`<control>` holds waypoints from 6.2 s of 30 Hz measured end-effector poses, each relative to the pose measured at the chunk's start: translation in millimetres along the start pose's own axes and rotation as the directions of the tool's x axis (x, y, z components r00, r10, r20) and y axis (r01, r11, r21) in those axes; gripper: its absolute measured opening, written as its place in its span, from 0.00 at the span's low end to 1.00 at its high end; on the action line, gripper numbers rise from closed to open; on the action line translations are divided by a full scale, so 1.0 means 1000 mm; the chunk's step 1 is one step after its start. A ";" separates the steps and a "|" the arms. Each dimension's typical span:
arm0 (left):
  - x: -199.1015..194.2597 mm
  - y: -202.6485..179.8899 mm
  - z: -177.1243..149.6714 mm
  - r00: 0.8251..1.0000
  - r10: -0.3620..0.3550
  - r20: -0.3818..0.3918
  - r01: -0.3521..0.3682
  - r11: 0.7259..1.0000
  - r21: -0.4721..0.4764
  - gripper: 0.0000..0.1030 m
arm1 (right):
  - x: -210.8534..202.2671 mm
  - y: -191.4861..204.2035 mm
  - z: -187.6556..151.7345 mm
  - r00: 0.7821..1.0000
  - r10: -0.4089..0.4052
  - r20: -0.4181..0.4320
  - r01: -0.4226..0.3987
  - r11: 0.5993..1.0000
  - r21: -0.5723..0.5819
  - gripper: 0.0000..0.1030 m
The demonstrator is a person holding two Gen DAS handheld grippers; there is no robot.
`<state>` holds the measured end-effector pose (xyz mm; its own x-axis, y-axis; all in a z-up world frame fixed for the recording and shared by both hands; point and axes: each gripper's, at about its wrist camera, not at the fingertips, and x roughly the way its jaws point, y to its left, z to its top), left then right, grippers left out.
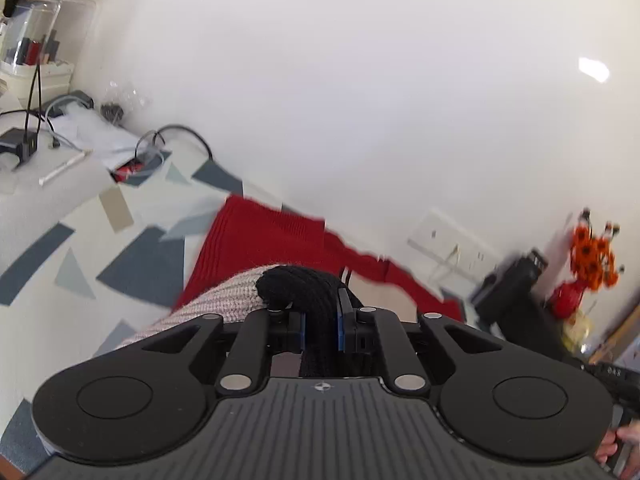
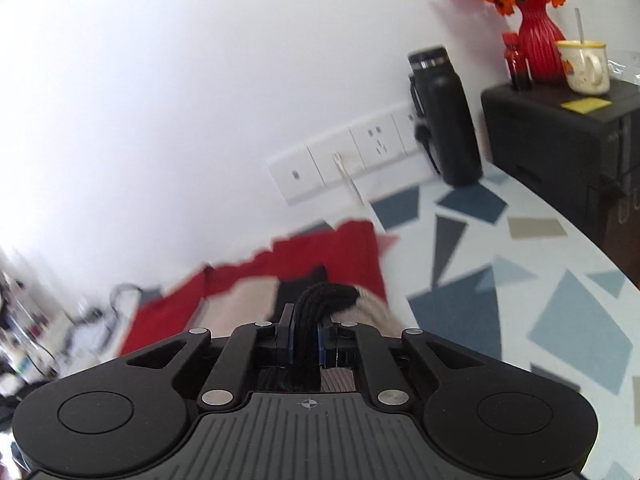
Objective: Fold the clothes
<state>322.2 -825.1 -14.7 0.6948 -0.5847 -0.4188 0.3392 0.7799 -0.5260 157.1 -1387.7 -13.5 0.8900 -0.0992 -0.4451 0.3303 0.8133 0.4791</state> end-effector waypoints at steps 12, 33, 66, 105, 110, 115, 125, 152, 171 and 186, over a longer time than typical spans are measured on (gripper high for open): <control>-0.032 -0.038 0.032 0.993 -0.019 0.121 0.021 1.000 -0.023 0.13 | -0.045 0.008 0.058 0.984 0.160 0.084 -0.165 0.985 0.048 0.08; 0.105 -0.006 0.091 1.000 0.017 0.012 -0.016 0.991 -0.133 0.13 | 0.081 0.010 0.109 0.997 0.012 -0.075 -0.007 0.998 0.070 0.08; 0.352 0.084 0.091 0.958 0.118 -0.260 -0.144 0.986 -0.085 0.26 | 0.388 -0.036 0.079 0.883 -0.436 -0.177 0.442 0.897 -0.003 0.12; 0.265 0.002 0.001 0.906 0.224 -0.359 -0.055 0.904 0.424 0.91 | 0.300 0.057 0.006 0.931 -0.280 -0.233 0.140 0.866 -0.481 0.89; 0.272 -0.005 -0.008 0.917 0.274 -0.290 -0.129 0.891 0.435 1.00 | 0.307 0.046 -0.010 0.935 -0.272 -0.228 0.170 0.907 -0.386 0.98; 0.254 -0.005 0.004 0.927 0.266 -0.264 -0.167 0.924 0.344 0.92 | 0.294 0.039 -0.010 0.951 -0.240 -0.195 0.178 0.940 -0.290 0.98; 0.121 0.070 -0.003 0.947 0.265 -0.181 -0.293 0.945 -0.147 0.89 | 0.154 -0.002 -0.023 0.983 -0.109 -0.146 0.107 0.994 -0.019 0.96; 0.174 0.090 -0.014 0.955 0.207 -0.211 -0.270 0.902 -0.338 0.99 | 0.172 -0.031 -0.045 0.972 -0.184 -0.144 0.214 0.950 0.228 0.82; 0.119 0.087 -0.028 0.932 0.271 -0.242 -0.338 0.892 -0.301 0.29 | 0.119 -0.057 -0.046 0.980 -0.123 -0.159 0.168 0.935 0.312 0.26; 0.057 0.040 -0.080 0.875 0.408 -0.260 -0.440 0.895 -0.075 0.34 | 0.036 -0.083 -0.078 0.970 -0.115 -0.214 0.164 0.959 0.230 0.27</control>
<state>324.3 -845.2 -118.3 0.5820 -0.2512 -0.7734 -0.0496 0.9384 -0.3421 137.2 -1414.2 -128.5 0.7580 -0.0670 -0.6487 0.5354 0.6320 0.5603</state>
